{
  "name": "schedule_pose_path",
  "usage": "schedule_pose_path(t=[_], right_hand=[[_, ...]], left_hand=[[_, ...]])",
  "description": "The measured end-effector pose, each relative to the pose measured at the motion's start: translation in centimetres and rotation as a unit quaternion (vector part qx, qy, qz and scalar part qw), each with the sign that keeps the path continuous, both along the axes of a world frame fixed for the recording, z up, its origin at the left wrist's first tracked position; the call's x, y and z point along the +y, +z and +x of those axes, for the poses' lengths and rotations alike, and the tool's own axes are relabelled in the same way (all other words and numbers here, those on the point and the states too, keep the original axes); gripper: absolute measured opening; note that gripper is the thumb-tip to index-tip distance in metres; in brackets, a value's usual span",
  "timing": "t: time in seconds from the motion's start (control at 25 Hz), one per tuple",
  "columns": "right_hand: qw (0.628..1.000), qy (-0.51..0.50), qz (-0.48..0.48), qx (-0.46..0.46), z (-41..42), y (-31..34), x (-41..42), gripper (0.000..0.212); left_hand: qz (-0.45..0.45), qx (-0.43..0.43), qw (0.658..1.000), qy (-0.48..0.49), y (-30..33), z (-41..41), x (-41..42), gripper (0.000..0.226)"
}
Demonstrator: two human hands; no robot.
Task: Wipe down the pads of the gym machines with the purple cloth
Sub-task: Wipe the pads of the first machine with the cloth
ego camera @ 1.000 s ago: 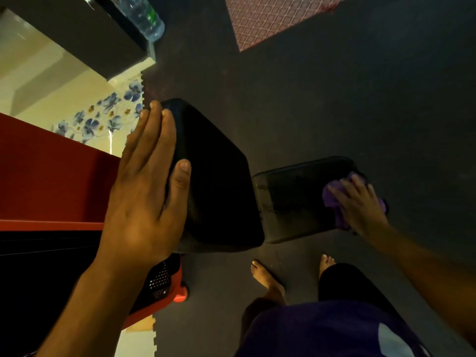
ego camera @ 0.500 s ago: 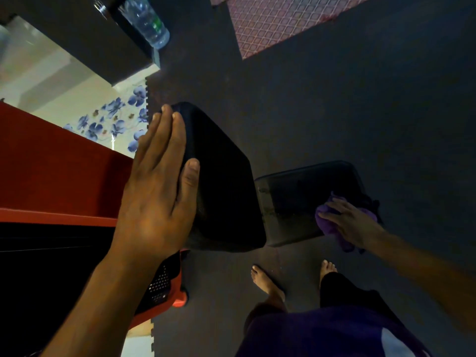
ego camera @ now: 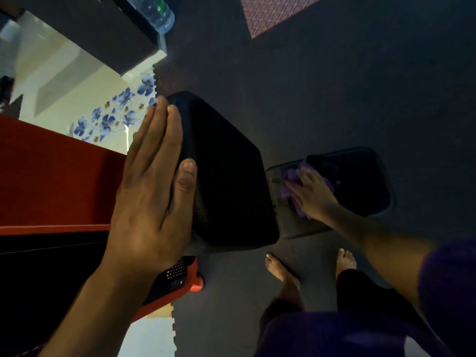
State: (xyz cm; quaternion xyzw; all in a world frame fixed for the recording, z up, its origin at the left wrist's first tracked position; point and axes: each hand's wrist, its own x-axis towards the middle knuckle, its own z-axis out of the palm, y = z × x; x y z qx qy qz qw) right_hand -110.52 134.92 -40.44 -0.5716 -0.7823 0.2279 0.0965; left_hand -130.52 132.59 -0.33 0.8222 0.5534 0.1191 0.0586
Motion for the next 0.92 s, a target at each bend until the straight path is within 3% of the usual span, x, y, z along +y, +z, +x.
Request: schedule_pose_path(t=[0.16,0.28,0.4,0.48,0.56,0.68,0.8,0.88,0.92], right_hand=[[0.99,0.122,0.065,-0.035,5.1,-3.3,-6.9,0.065],[0.992,0.046,0.115,-0.031,6.3,-2.6,-0.8,0.05],[0.999,-0.039,0.027,-0.019,1.7,0.0,5.8,0.046],[0.998,0.036,0.05,-0.009,-0.2,-0.7,4.3,0.059],[0.982,0.183,0.045,0.001,1.4,-2.2,-1.3,0.066],[0.95,0.285,0.125,0.018,7.0,-2.4,-5.0,0.055],[0.967,0.195,0.158,0.046,7.1,-1.9,0.1,0.04],[0.987,0.108,0.115,0.02,2.9,-0.2,4.9,0.044],[0.99,0.113,0.077,0.02,0.2,0.7,6.7,0.043]], left_hand=[[-0.001,-0.013,1.0,0.002,0.1,0.1,0.1,0.058],[0.0,-0.011,1.0,0.007,0.1,0.1,0.3,0.058],[0.0,-0.013,1.0,0.003,0.1,-0.1,0.2,0.058],[0.001,-0.015,1.0,0.006,0.0,-0.1,0.1,0.058],[0.0,-0.017,1.0,0.003,0.0,0.0,-0.1,0.058],[0.0,-0.028,1.0,0.009,-0.1,0.0,-0.1,0.058],[0.003,-0.039,0.999,0.01,-0.1,0.1,0.1,0.057],[0.002,-0.045,0.999,0.009,0.2,0.1,0.1,0.057],[0.002,-0.044,0.999,0.006,0.3,0.2,0.1,0.057]])
